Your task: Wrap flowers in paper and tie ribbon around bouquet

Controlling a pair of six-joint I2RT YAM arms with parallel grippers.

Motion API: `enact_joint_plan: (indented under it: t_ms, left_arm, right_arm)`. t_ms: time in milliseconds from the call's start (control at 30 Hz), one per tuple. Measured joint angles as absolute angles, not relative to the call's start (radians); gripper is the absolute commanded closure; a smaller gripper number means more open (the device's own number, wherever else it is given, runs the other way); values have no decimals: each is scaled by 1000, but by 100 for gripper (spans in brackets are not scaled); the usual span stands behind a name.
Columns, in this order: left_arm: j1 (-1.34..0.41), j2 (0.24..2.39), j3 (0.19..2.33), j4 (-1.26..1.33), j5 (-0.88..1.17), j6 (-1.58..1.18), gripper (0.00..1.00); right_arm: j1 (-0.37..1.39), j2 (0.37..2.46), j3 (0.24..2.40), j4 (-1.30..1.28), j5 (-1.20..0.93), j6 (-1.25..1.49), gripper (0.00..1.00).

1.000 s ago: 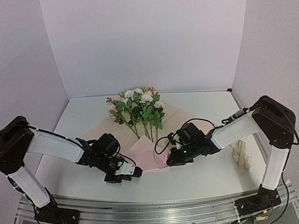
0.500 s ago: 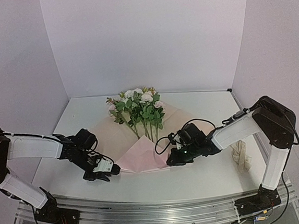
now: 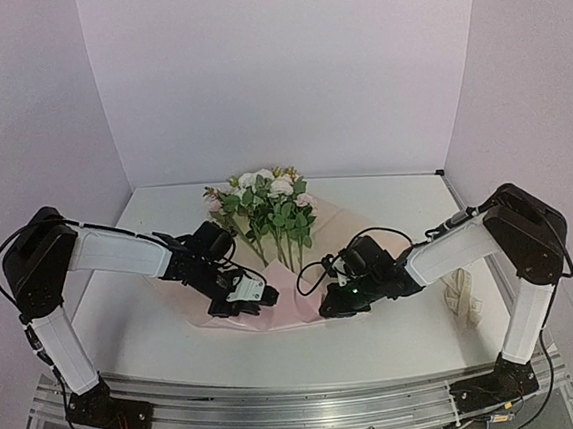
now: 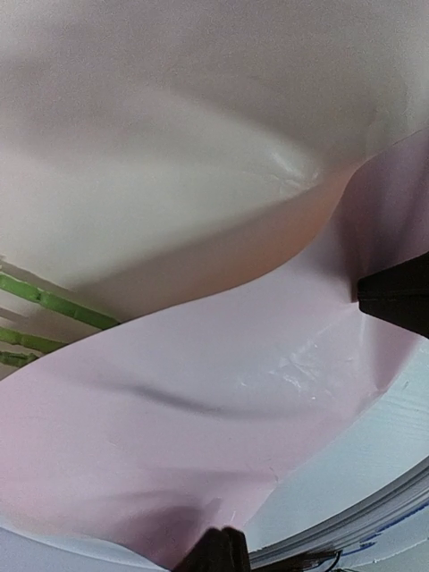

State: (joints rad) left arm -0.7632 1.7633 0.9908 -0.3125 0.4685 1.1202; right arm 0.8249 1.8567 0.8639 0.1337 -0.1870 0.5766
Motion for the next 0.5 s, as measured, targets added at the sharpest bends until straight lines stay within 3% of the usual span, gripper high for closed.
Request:
enact_joint_plan:
  t_ms: [500]
  left_arm:
    - [-729,1676,758,-221,423,1201,93]
  right_arm:
    - [825,1857,864,132,-188,576,100]
